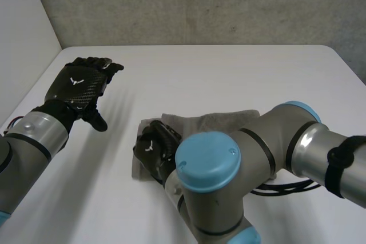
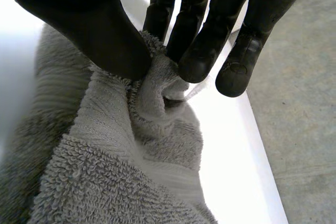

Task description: Fold the laundry

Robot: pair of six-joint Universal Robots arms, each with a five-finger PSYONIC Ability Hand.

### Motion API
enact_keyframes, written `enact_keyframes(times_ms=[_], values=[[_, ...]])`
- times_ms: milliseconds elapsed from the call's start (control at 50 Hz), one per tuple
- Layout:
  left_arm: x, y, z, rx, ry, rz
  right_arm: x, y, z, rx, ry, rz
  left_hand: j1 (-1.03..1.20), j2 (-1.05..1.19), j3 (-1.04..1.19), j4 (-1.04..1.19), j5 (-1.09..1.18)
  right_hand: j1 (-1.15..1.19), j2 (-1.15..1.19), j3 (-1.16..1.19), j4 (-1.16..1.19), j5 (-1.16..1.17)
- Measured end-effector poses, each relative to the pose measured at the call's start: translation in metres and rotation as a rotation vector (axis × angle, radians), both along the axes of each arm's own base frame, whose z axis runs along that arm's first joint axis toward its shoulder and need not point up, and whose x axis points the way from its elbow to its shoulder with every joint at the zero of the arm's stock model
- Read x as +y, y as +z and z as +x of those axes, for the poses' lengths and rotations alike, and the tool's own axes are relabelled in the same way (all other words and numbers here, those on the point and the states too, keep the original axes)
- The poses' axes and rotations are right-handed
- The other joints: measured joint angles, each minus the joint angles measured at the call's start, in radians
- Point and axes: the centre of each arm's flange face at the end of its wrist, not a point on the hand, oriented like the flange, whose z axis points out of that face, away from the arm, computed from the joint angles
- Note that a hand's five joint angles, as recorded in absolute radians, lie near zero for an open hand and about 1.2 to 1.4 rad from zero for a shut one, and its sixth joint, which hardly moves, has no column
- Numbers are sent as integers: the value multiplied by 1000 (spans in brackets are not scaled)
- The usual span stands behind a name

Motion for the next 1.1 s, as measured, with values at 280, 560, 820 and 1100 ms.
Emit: enact_keyframes(times_ms=[280, 560, 820, 1100], values=[[-6, 5, 0, 70, 19, 15, 6, 1, 21, -103, 67, 110, 0, 0, 0, 0, 0, -23, -26, -26, -24, -26], [-11, 8, -9, 124, 9, 30, 0, 23, -12, -152, 42, 349, 0, 0, 0, 0, 0, -1092, -1078, -1102, -1080, -1102], [0, -46, -52, 115, -73, 210, -67, 33, -126, -225, -348, 460, 0, 1, 1, 0, 0, -1093, -1078, -1102, -1080, -1102], [6, -98, -60, 27, -30, 325, -87, -9, -179, -228, -492, 537, 2, 2, 2, 2, 0, -660, -657, -677, -676, -672]])
